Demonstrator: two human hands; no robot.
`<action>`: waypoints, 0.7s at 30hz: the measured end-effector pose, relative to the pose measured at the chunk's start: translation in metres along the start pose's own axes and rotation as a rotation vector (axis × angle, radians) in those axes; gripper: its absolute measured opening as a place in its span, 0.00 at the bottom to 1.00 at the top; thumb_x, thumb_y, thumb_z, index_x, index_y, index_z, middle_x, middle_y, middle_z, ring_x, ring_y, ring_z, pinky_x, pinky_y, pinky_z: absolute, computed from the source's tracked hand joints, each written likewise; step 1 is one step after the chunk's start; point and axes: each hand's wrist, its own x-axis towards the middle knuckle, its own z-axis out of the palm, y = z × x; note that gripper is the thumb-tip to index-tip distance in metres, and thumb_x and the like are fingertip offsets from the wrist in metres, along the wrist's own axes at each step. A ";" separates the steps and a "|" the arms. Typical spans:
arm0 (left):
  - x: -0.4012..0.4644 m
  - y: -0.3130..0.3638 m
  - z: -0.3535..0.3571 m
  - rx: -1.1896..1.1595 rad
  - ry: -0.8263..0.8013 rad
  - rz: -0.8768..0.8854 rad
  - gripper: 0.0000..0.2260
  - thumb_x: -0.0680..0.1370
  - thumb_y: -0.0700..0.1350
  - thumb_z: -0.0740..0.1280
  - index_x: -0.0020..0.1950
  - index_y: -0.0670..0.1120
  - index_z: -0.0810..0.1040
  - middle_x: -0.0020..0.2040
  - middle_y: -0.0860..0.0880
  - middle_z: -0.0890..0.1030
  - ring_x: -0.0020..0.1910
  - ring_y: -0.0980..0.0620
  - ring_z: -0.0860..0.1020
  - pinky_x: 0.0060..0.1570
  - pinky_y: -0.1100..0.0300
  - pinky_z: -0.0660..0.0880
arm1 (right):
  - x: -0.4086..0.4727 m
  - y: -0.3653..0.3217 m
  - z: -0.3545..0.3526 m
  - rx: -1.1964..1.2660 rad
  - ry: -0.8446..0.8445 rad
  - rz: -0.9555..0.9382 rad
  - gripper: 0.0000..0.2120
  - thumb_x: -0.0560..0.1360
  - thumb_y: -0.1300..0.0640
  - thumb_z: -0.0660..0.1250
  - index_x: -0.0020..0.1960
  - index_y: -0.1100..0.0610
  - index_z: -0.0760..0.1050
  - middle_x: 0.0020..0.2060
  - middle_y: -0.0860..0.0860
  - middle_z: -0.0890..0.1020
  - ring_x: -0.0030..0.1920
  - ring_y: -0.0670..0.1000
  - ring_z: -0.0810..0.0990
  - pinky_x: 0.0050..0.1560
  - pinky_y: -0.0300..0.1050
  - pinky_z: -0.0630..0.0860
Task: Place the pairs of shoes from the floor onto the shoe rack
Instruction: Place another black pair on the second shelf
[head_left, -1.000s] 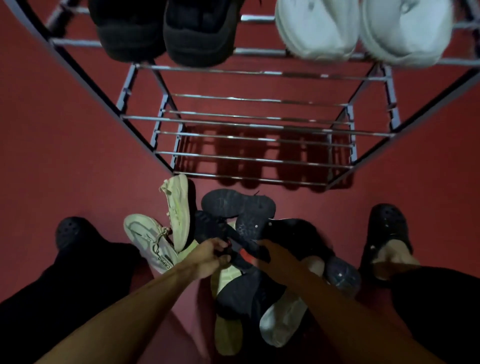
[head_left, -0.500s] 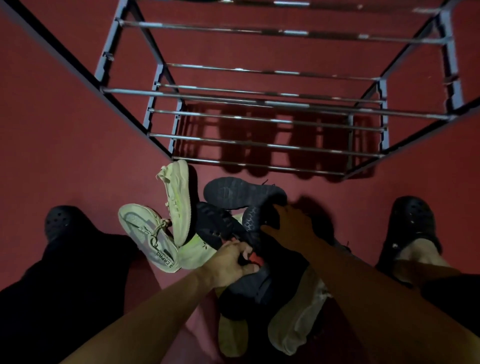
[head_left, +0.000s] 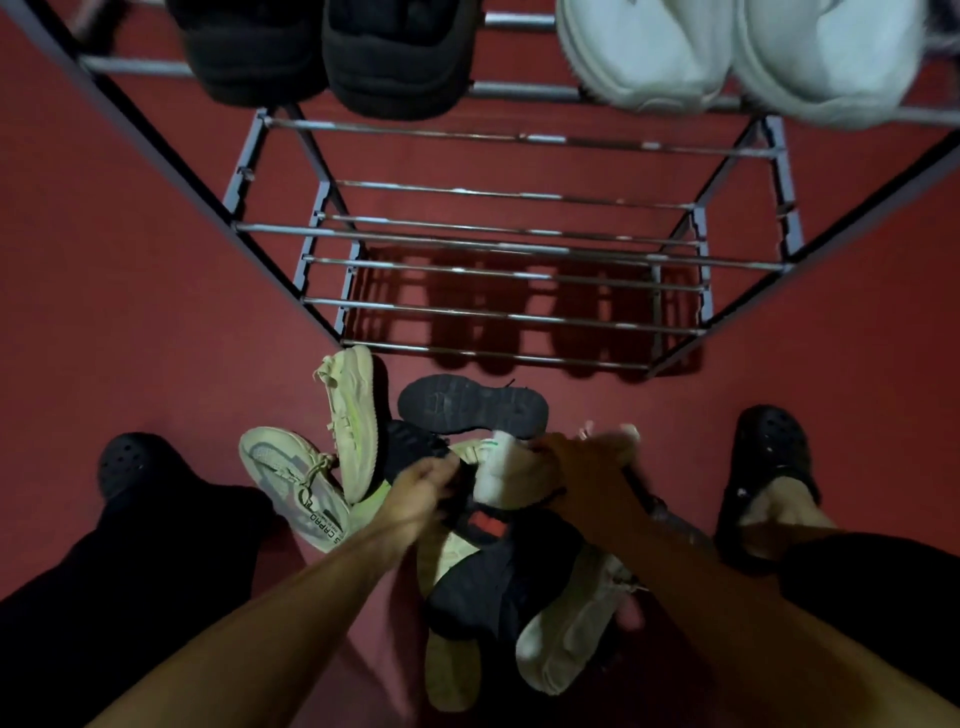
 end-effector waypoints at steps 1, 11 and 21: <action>-0.006 0.009 -0.001 -0.050 -0.052 -0.074 0.22 0.79 0.62 0.64 0.57 0.44 0.82 0.52 0.45 0.84 0.54 0.46 0.82 0.51 0.53 0.81 | -0.004 -0.004 -0.004 -0.028 0.051 -0.111 0.30 0.65 0.62 0.73 0.65 0.49 0.73 0.56 0.49 0.81 0.55 0.53 0.80 0.53 0.55 0.77; -0.054 0.025 0.016 -0.054 -0.222 0.053 0.18 0.75 0.40 0.73 0.64 0.45 0.79 0.55 0.43 0.85 0.49 0.42 0.84 0.49 0.52 0.82 | -0.038 -0.037 -0.030 0.065 0.119 -0.236 0.34 0.68 0.46 0.76 0.71 0.54 0.71 0.73 0.55 0.68 0.72 0.49 0.67 0.71 0.40 0.65; -0.070 0.009 0.006 0.006 -0.235 0.304 0.22 0.76 0.42 0.73 0.69 0.55 0.74 0.61 0.46 0.81 0.60 0.45 0.82 0.61 0.47 0.78 | -0.046 -0.084 -0.014 1.062 -0.033 0.858 0.26 0.68 0.41 0.77 0.57 0.58 0.79 0.51 0.56 0.86 0.52 0.58 0.85 0.50 0.57 0.84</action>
